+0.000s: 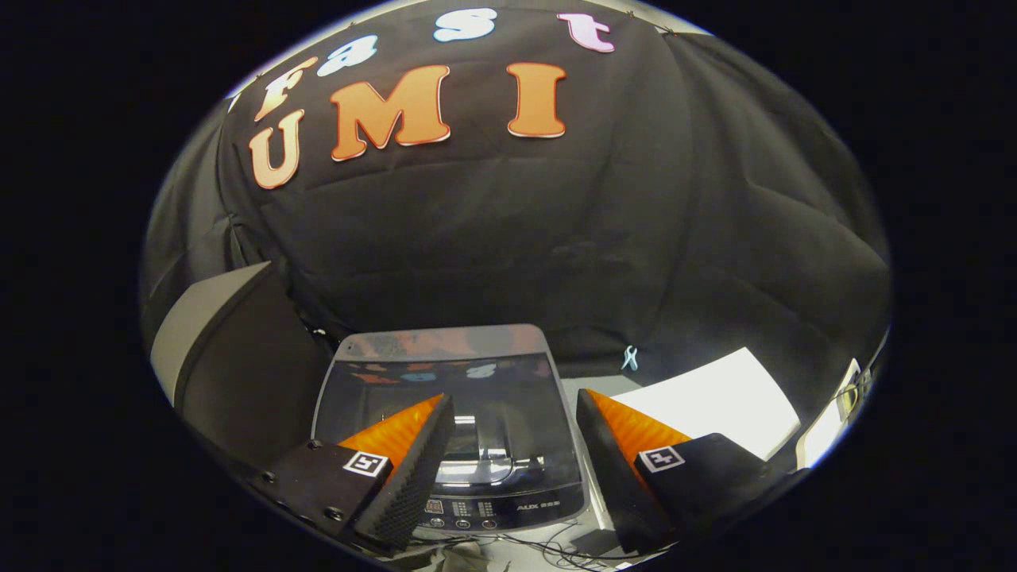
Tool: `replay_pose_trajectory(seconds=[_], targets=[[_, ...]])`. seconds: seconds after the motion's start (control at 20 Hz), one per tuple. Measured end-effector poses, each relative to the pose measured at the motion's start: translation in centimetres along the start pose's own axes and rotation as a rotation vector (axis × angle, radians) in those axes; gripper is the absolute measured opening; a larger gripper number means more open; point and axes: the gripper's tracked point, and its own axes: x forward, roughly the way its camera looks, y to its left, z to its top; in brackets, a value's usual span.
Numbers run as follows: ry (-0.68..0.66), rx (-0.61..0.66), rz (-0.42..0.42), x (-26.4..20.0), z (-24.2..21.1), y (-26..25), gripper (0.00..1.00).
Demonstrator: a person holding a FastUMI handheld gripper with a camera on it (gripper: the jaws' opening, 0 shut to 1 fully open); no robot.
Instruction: Put the clothes into the washing machine and then close the washing machine lid.
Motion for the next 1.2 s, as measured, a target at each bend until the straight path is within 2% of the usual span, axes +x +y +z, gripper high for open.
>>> replay_pose_trajectory(seconds=[0.4,0.7,0.9,1.05,1.2], targets=[[-0.138,0.062,0.002,-6.2,8.1,-2.1,0.99],[-0.312,0.085,0.015,-14.1,17.7,-2.6,0.99],[-0.427,0.099,-0.023,-20.1,23.2,-3.8,0.98],[-0.478,0.106,-0.059,-24.1,24.9,-3.7,0.98],[-0.5,0.104,-0.111,-27.0,24.8,-3.5,0.98]])
